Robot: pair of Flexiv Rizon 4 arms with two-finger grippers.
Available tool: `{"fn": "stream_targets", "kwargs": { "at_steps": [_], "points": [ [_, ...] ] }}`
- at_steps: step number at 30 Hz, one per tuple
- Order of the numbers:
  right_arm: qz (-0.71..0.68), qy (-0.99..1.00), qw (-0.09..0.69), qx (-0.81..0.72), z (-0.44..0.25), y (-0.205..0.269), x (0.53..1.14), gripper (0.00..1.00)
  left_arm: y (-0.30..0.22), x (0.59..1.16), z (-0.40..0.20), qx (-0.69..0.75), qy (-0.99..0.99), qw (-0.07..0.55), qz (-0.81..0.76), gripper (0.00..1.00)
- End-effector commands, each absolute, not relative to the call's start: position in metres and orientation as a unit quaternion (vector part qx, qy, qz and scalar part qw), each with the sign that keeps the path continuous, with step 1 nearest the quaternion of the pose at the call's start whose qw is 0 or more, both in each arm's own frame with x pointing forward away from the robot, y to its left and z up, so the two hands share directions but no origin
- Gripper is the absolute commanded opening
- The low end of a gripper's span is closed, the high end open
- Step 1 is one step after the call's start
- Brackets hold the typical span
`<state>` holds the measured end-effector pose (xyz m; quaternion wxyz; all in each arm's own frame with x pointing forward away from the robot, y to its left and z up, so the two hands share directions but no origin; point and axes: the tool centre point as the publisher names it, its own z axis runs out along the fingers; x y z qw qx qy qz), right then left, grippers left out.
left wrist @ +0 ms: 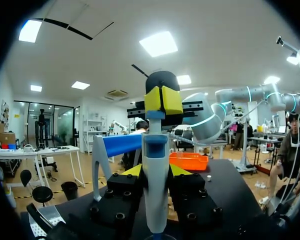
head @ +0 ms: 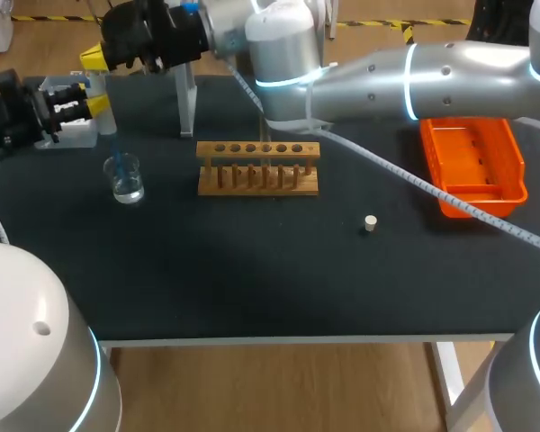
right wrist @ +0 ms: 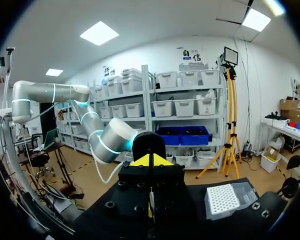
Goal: Invert the test tube, pick up the pipette, mount the tip to pipette, aspirate from beaker and dispense into the tube, eject the tip, return the pipette, and cap with the stopper.
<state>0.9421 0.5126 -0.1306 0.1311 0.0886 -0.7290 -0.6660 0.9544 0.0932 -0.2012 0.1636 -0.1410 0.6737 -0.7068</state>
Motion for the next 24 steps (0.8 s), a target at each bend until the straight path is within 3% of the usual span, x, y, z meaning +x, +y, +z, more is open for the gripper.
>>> {"fn": "stream_targets", "kwargs": {
  "at_steps": [1,7,9,11,12,24],
  "points": [
    [-0.669,-0.726,0.126,0.092,-0.124,0.512,0.947,0.0,0.094,0.954,-0.2,-0.14,0.674,0.162,-0.707,0.0],
    [-0.676,-0.721,0.115,0.1,-0.111,0.506,0.948,0.0,0.094,0.954,-0.2,-0.14,0.674,0.162,-0.707,0.0],
    [-0.676,-0.721,0.108,0.102,-0.106,0.502,0.947,0.35,0.094,0.954,-0.2,-0.14,0.674,0.162,-0.707,0.0],
    [-0.678,-0.721,0.1,0.099,-0.098,0.493,0.949,0.95,0.094,0.954,-0.2,-0.14,0.674,0.162,-0.707,0.0],
    [-0.678,-0.722,0.096,0.098,-0.095,0.489,0.95,1.0,0.094,0.954,-0.2,-0.14,0.674,0.162,-0.707,0.0],
    [-0.665,-0.738,0.056,0.101,-0.058,0.407,0.946,1.0,0.094,0.954,-0.2,-0.14,0.674,0.162,-0.707,0.0]
  ]
}}
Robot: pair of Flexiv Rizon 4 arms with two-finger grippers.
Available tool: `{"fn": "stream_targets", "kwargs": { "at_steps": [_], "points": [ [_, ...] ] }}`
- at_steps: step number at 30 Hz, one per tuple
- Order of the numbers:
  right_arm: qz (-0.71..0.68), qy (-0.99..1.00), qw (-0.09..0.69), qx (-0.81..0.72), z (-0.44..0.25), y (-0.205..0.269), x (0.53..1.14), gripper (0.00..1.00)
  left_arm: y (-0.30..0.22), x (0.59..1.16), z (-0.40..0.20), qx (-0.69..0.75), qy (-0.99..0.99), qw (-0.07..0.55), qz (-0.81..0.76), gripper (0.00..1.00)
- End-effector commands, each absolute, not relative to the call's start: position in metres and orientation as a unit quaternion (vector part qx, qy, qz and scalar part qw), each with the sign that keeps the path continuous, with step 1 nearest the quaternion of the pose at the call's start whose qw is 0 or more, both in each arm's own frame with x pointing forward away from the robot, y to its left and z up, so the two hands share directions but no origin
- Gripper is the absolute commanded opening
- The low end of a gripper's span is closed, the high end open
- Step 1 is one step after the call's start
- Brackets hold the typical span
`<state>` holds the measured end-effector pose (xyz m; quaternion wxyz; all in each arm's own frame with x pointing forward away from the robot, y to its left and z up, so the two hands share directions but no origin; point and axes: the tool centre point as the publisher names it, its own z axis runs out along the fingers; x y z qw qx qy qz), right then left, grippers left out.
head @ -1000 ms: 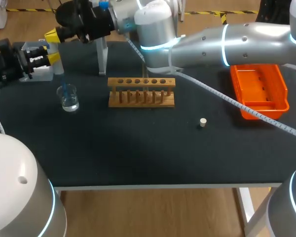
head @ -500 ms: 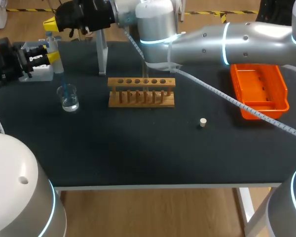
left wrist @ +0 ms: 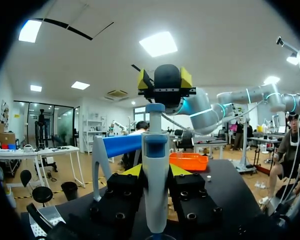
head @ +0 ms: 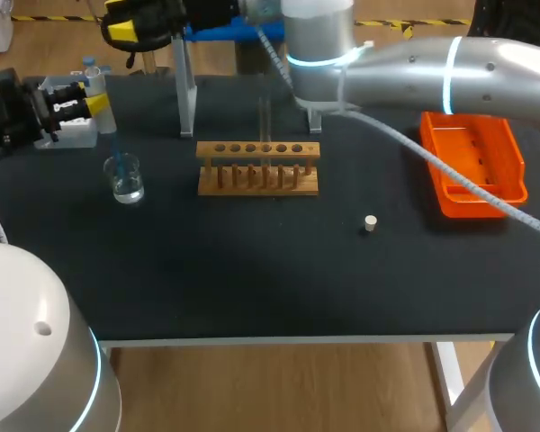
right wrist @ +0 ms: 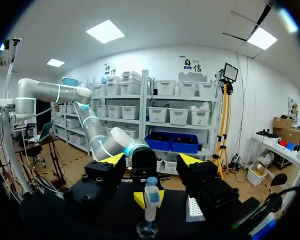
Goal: Invert the test tube, pick up the pipette, mount the tip to pipette, aspirate from beaker and dispense into the tube, eject the tip, return the pipette, and cap with the stopper.
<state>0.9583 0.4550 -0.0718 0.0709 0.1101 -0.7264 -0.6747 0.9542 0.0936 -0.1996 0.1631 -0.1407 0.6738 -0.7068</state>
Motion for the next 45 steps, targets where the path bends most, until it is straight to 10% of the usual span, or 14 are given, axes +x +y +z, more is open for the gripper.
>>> {"fn": "stream_targets", "kwargs": {
  "at_steps": [1,26,45],
  "points": [
    [-0.662,-0.741,0.051,0.101,-0.056,0.398,0.944,1.0,0.094,0.954,-0.2,-0.14,0.674,0.162,-0.707,0.0],
    [-0.609,-0.787,0.044,0.084,-0.103,0.226,0.912,1.0,0.094,0.954,-0.2,-0.14,0.674,0.162,-0.707,0.0],
    [-0.59,-0.797,0.021,0.128,-0.185,0.201,0.934,1.0,0.094,0.954,-0.2,-0.14,0.674,0.162,-0.707,0.0]
  ]
}}
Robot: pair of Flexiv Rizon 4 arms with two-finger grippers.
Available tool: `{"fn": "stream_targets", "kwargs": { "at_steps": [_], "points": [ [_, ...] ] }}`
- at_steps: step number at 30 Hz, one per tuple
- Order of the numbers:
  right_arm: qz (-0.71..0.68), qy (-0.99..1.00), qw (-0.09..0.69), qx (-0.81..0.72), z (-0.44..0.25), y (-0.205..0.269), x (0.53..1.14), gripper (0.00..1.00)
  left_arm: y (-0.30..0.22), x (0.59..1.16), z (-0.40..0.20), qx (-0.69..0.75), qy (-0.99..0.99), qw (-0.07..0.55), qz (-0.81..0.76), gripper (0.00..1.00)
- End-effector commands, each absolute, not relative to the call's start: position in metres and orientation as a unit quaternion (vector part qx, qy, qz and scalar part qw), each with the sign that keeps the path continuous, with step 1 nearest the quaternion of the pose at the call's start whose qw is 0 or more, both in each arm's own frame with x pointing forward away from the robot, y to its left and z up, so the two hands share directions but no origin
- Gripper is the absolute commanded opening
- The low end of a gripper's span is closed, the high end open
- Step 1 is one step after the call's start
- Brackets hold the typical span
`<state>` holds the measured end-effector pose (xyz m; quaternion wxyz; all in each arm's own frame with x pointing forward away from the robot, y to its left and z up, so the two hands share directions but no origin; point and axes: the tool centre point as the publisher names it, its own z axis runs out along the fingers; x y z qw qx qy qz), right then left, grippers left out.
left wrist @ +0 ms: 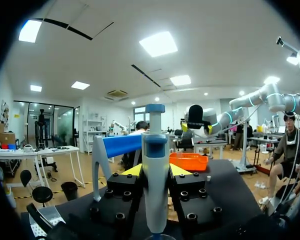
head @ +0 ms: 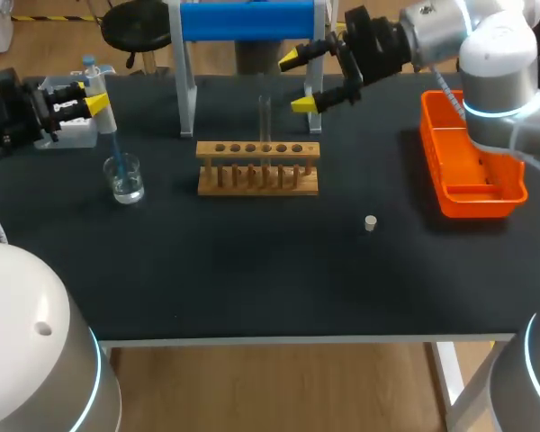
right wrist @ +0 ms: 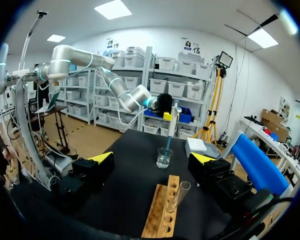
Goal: Invert the test tube, pick up the pipette, mount the tip to pipette, aspirate from beaker and dispense into the tube, eject the tip, return the pipette, and cap with the stopper.
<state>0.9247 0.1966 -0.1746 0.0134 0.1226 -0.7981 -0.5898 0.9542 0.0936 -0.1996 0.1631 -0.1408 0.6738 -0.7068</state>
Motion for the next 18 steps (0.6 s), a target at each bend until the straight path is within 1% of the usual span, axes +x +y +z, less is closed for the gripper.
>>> {"fn": "stream_targets", "kwargs": {
  "at_steps": [1,18],
  "points": [
    [-0.59,-0.797,0.022,0.129,-0.189,0.201,0.935,1.0,0.094,0.954,-0.2,-0.14,0.674,0.162,-0.707,0.0],
    [-0.583,-0.805,0.045,0.097,-0.232,0.204,0.954,1.0,0.094,0.954,-0.2,-0.14,0.674,0.162,-0.707,0.0]
  ]
}}
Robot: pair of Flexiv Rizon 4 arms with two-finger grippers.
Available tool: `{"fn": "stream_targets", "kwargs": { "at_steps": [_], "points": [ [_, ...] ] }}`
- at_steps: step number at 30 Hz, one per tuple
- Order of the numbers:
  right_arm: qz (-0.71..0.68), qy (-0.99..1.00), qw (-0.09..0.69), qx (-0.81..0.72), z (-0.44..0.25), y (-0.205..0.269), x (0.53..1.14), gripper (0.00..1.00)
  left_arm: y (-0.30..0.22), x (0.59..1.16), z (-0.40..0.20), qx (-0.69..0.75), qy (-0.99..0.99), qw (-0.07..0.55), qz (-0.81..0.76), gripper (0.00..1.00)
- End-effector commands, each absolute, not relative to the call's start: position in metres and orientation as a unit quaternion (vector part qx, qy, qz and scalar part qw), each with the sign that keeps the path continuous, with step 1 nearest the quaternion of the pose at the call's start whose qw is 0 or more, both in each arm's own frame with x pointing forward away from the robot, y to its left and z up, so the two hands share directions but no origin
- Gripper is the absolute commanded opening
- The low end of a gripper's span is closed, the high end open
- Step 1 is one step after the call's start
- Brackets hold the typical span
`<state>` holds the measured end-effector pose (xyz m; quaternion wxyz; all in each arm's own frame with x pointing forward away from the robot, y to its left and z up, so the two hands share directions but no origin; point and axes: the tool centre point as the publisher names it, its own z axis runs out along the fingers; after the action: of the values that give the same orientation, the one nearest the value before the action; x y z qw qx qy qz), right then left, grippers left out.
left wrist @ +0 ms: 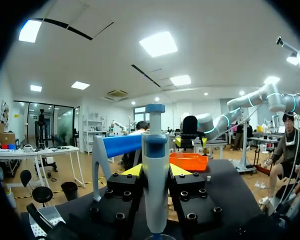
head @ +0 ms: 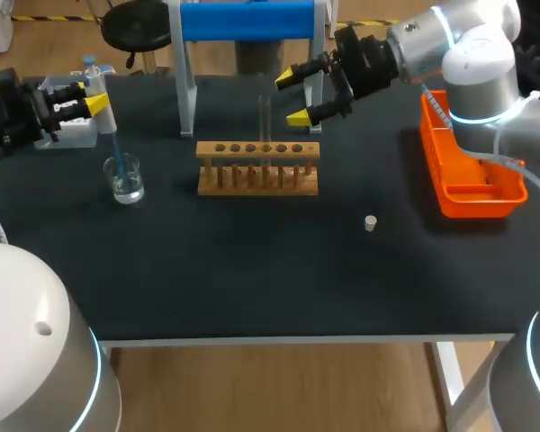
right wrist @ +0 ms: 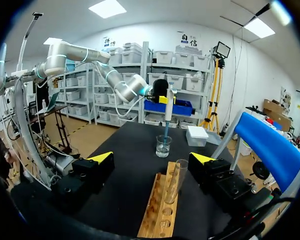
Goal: Invert the test tube, pick up the pipette, mount the tip to pipette, aspirate from beaker and dispense into the tube, eject the tip, return the pipette, and cap with the stopper.
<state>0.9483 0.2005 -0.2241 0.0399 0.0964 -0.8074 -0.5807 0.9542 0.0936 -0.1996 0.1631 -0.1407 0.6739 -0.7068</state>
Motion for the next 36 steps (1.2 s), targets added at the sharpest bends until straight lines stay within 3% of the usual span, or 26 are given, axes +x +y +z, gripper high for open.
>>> {"fn": "stream_targets", "kwargs": {
  "at_steps": [1,36],
  "points": [
    [-0.583,-0.805,0.046,0.094,-0.235,0.205,0.954,1.0,0.094,0.954,-0.2,-0.14,0.674,0.162,-0.707,0.0],
    [-0.535,-0.844,0.01,0.038,-0.274,0.231,0.969,1.0,0.094,0.954,-0.2,-0.14,0.674,0.162,-0.707,0.0]
  ]
}}
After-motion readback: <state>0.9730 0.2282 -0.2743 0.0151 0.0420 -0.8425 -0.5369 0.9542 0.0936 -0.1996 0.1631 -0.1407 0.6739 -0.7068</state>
